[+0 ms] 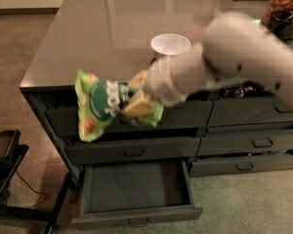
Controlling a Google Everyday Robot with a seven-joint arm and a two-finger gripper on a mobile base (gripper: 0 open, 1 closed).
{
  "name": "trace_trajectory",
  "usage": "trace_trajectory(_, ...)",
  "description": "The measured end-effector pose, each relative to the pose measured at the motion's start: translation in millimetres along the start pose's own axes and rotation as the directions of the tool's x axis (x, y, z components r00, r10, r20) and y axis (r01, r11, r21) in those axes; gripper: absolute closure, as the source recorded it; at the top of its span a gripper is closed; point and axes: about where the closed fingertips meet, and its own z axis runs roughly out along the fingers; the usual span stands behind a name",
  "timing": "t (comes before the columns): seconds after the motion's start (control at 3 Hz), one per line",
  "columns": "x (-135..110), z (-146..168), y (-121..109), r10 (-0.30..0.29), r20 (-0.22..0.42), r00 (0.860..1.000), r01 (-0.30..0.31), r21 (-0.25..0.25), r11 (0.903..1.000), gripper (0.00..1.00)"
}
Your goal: Place green rice chip bag into bottom drawer
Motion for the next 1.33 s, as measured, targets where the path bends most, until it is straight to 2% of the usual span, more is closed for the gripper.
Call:
trace_trajectory(0.33,91,57,40,0.110,-0.071,0.991,-0.114,-0.056,0.9920,1.00)
trace_trajectory(0.67,180,110,111,0.197,-0.189,0.962,-0.231,-0.178,0.9566,1.00)
trace_trajectory(1.0,233,140,159,0.238,-0.270,0.933,-0.307,-0.252,0.9178,1.00)
trace_trajectory(1.33,268,159,191,0.260,-0.324,0.910,-0.359,-0.297,0.8850,1.00)
